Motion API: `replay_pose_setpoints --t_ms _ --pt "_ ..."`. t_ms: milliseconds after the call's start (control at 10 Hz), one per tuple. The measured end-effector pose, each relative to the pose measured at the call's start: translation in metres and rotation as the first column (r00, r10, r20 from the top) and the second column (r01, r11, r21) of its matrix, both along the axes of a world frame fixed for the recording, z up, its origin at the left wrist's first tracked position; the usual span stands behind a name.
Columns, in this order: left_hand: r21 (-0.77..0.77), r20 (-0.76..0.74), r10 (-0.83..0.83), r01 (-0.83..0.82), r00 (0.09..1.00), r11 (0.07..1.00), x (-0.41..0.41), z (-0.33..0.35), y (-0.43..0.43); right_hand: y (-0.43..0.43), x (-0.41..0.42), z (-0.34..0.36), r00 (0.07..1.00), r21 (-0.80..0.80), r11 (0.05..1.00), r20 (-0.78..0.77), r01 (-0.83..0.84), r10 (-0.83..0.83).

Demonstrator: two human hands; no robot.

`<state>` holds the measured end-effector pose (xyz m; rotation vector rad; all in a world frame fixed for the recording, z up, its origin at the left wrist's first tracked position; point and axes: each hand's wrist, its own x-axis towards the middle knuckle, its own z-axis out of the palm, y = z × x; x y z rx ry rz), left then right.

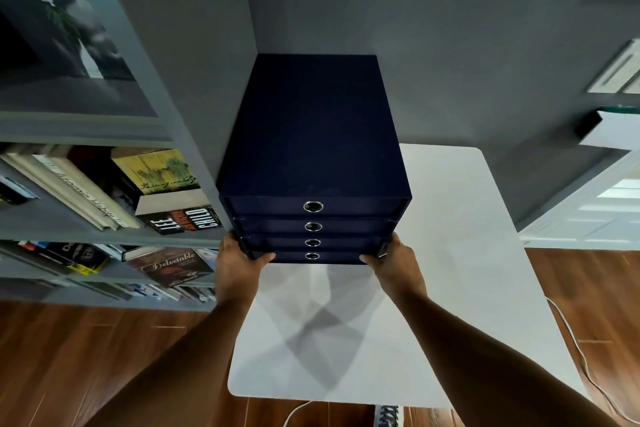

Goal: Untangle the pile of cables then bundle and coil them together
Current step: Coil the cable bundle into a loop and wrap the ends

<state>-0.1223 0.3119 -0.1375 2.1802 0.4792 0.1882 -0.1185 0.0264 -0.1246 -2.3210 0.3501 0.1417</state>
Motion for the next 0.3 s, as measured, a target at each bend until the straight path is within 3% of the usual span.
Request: replay_pose_setpoints --t_ms 200,300 --pt "0.022 0.020 -0.009 0.009 1.000 1.000 -0.003 0.008 -0.006 -0.002 -0.003 0.005 0.999 -0.044 0.998 -0.004 -0.041 0.041" --pt "0.021 0.121 -0.018 0.015 0.992 1.000 -0.012 0.010 -0.009 -0.004 -0.008 0.009 0.998 -0.030 0.997 -0.004 -0.067 0.067"
